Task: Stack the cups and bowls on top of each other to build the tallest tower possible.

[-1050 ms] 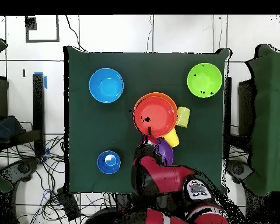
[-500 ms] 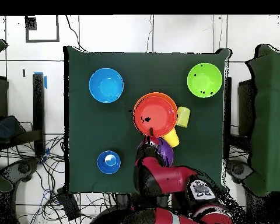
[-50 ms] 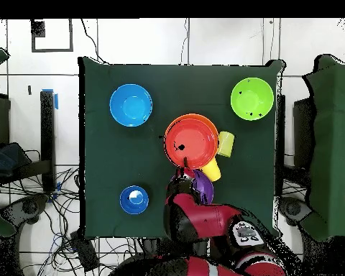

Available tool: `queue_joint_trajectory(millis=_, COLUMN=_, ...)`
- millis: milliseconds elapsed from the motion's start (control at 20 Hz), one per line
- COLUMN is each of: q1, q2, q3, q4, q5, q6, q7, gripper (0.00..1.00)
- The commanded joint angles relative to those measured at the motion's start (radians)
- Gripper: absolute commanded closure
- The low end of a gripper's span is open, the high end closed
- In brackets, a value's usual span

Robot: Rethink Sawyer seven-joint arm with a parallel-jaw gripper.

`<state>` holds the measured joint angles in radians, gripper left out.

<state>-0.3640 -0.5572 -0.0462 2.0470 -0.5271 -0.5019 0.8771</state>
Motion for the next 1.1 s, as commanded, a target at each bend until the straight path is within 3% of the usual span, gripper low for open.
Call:
queue_joint_trajectory(millis=50, q1=0.025, q2=-0.013, q3=0.074, q4=-0.072, q5=-0.038, q6=0.055, q7=0.187, gripper=0.00)
queue_joint_trajectory(millis=600, q1=0.021, q2=-0.084, q3=0.089, q4=-0.049, q5=-0.039, q6=0.132, q7=0.183, gripper=0.00)
queue_joint_trajectory(millis=1100, q1=-0.001, q2=-0.077, q3=0.119, q4=-0.046, q5=-0.057, q6=0.161, q7=0.185, gripper=0.00)
